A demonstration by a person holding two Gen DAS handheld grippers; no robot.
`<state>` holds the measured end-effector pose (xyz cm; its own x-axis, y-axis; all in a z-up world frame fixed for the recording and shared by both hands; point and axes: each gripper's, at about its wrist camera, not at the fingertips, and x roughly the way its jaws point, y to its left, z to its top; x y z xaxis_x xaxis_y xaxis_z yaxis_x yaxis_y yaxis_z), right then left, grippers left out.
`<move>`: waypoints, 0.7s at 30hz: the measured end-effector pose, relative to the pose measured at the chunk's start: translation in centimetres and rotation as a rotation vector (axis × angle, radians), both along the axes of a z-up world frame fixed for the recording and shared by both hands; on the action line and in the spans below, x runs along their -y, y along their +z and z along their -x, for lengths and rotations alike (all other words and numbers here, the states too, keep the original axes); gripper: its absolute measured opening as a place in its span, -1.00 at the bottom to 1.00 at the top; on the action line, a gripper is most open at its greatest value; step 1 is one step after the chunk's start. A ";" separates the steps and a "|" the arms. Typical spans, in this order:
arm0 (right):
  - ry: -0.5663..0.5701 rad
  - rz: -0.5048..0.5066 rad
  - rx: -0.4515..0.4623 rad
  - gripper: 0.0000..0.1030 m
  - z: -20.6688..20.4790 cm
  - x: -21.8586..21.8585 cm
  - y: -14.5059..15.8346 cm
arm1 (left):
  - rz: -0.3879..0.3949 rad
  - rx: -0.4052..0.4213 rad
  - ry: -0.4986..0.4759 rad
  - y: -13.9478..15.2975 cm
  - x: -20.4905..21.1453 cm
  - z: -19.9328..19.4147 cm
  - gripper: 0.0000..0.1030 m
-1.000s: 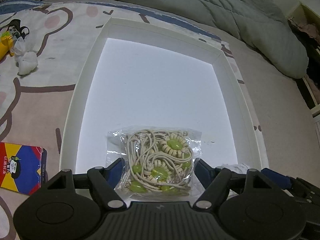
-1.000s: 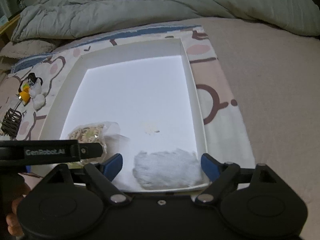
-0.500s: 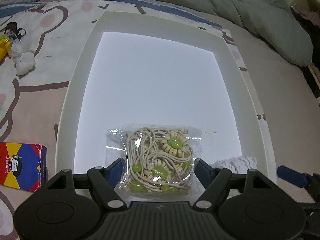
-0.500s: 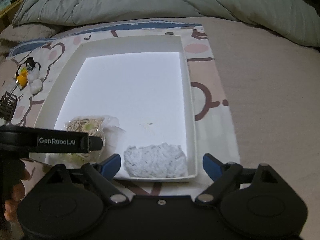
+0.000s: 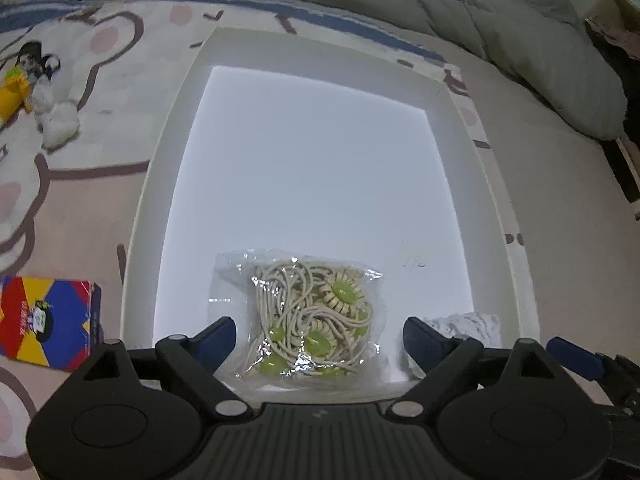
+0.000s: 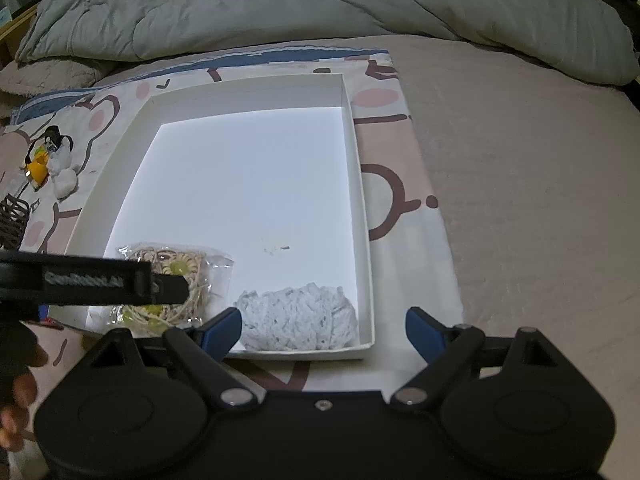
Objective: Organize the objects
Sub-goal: 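Open both tools to release the rope coil and bead bag in the tray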
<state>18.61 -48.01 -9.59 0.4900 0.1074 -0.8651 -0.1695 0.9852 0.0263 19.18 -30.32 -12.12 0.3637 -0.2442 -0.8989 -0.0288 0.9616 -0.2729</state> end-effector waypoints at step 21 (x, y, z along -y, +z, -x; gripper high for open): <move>-0.061 -0.038 0.023 0.75 1.4 0.8 1.4 | -0.106 0.058 -0.063 2.6 -0.8 1.9 0.77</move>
<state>17.25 -48.86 -8.15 0.5168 0.1087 -0.8492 -0.1099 0.9921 0.0601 17.32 -29.56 -9.57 0.4023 -0.1734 -0.8990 0.0458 0.9845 -0.1694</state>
